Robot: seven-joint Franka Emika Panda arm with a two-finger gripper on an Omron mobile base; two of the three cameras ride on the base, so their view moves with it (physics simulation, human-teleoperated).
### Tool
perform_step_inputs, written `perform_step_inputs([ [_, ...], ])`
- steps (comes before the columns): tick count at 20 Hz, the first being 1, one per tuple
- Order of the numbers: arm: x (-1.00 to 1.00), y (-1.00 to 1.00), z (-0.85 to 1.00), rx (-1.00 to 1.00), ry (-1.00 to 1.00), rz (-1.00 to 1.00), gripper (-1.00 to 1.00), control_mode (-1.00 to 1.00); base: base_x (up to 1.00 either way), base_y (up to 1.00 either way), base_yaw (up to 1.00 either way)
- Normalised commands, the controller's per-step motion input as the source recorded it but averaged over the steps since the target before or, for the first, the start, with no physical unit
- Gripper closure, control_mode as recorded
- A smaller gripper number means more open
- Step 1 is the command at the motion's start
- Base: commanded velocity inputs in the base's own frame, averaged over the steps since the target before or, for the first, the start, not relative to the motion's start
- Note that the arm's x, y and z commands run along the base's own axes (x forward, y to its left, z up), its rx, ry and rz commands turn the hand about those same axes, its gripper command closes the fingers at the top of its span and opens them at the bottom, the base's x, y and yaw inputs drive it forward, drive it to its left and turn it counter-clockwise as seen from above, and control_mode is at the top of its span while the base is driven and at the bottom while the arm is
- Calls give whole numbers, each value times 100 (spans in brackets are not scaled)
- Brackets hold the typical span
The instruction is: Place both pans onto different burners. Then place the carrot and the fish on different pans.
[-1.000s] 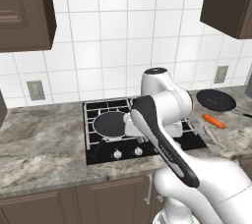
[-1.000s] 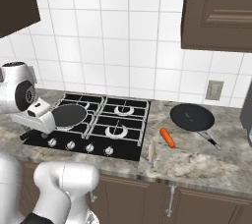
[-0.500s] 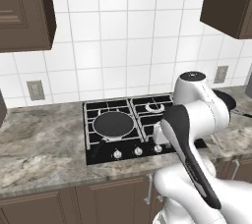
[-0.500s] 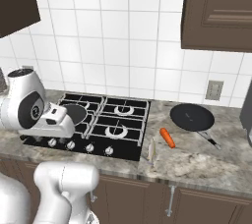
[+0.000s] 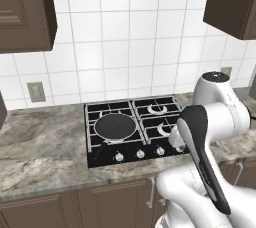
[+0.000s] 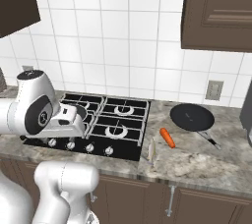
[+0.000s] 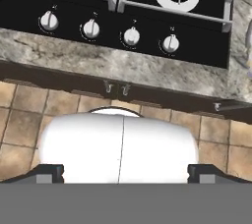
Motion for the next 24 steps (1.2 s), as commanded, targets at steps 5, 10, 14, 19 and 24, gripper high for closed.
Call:
perform_step_inputs([
  [5, 0, 0, 34, 10, 1, -5, -100, -100, 0, 0, 0],
  [10, 0, 0, 4, 3, 0, -1, -100, 100, -4, 0, 0],
  [14, 0, 0, 0, 0, 0, 0, -100, 100, -5, -32, 0],
  [19, 0, 0, 0, 0, 0, 0, -100, 100, -3, -75, 0],
  [24, 0, 0, 0, 0, 0, 0, -100, 100, -3, -81, 0],
])
